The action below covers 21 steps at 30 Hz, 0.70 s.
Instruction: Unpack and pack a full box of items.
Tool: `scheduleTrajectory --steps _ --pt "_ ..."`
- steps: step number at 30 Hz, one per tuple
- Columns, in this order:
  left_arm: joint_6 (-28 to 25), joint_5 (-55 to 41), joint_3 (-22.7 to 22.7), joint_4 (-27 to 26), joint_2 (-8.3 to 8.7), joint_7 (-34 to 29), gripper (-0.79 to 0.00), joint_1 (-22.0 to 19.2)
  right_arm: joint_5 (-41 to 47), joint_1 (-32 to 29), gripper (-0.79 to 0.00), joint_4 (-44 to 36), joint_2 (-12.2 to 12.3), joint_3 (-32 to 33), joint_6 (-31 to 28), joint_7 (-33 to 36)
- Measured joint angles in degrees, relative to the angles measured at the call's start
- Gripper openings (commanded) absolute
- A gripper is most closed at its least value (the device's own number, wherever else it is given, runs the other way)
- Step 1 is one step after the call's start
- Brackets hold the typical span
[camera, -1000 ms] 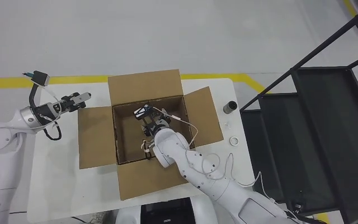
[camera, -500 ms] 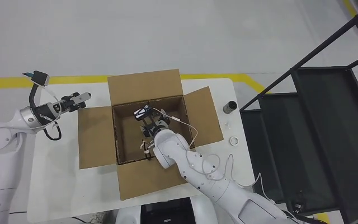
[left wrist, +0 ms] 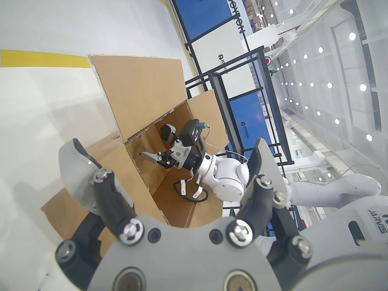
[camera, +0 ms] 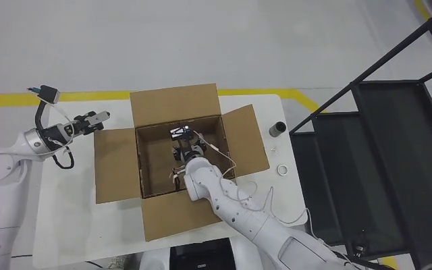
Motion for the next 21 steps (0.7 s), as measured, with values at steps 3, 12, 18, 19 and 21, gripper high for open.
scheduleTrajectory --steps 3,12,18,19,21 --pt "0.0 0.0 0.0 0.0 0.0 0.0 0.0 0.0 0.95 1.57 0.0 2.34 -0.81 -0.34 0.25 -0.16" --pt "0.0 0.0 0.0 0.0 0.0 0.0 0.0 0.0 5.83 6.07 -0.108 10.46 -3.36 -0.68 0.01 -1.36" --pt "0.0 0.0 0.0 0.0 0.0 0.0 0.0 0.0 6.26 7.62 -0.366 14.17 -4.59 -1.38 -0.16 -2.53" --pt "0.0 0.0 0.0 0.0 0.0 0.0 0.0 0.0 6.07 7.7 -0.394 14.55 -4.73 -1.5 -0.11 -2.76" --pt "0.0 0.0 0.0 0.0 0.0 0.0 0.0 0.0 5.67 7.87 -0.483 15.34 -5.02 -1.72 0.1 -3.0"
